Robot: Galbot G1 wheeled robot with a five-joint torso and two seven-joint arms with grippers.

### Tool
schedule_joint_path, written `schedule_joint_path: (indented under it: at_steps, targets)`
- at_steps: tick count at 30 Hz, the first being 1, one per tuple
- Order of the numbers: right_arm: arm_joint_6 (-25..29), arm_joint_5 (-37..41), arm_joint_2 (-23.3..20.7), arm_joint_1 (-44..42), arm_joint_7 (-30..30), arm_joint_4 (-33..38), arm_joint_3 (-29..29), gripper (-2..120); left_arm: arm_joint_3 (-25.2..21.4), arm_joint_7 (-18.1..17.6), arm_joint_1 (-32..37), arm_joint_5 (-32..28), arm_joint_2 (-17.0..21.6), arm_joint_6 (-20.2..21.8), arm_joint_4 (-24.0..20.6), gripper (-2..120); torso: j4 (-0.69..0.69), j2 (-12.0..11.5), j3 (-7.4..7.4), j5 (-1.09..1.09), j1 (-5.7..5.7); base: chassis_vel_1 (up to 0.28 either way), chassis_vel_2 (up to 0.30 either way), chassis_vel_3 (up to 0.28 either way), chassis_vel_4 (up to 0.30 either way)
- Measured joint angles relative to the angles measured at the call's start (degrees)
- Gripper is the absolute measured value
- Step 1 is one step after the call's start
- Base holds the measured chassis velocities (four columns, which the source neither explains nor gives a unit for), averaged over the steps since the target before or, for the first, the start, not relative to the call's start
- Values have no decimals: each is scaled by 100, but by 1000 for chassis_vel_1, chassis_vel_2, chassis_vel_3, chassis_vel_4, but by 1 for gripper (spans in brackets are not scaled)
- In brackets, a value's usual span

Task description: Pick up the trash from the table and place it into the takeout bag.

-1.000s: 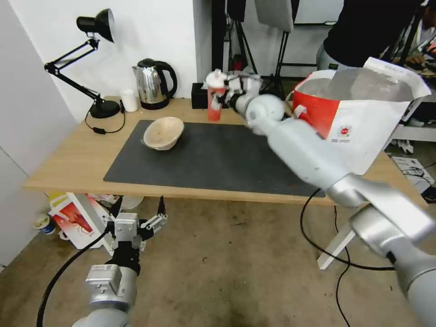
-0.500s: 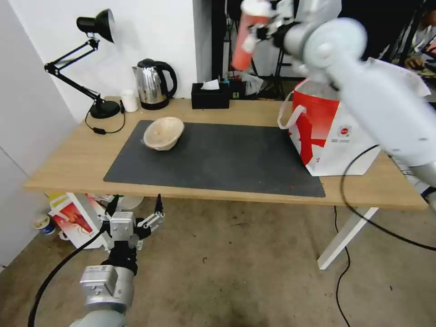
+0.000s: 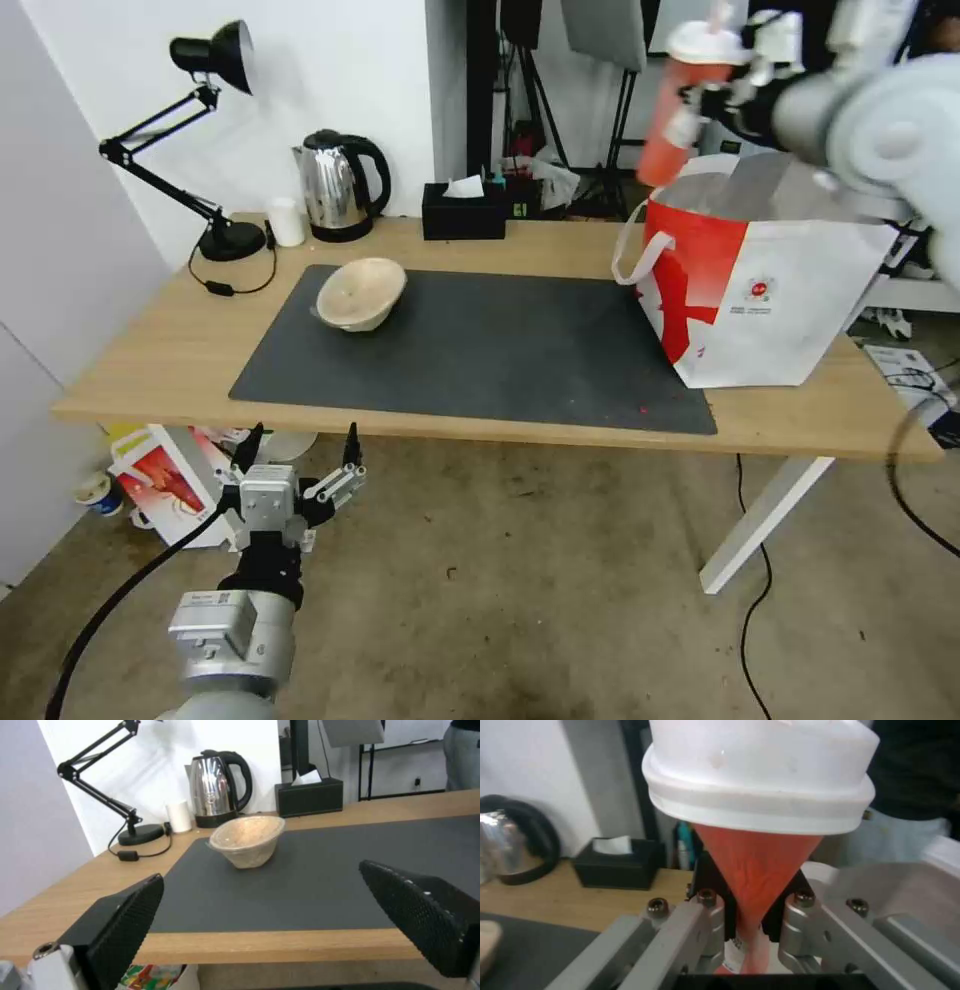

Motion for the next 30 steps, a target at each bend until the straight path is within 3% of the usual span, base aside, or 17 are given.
schedule_joint_path:
  at_steps: [6,13,20,30]
  targets:
    - [0,-51,-500,-537,-242,-170,556,7,111,2,-37,19,21,5,73,98,2,0,0,-1,0,0,0,0,0]
    - [32,-265,-684,-1132,-435,-331,1044,7,134,40,-43,34,37,6,104,98,2,0,0,0,0,0,0,0,0]
    - [123,-468,-513,-1411,-512,-617,1204,7,146,61,-37,51,20,8,122,98,3,0,1,-1,2,0,0,0,0]
    - [257,-830,65,-1232,-688,-1386,1004,7,153,49,43,87,-75,12,101,98,3,0,1,-1,1,0,0,0,0]
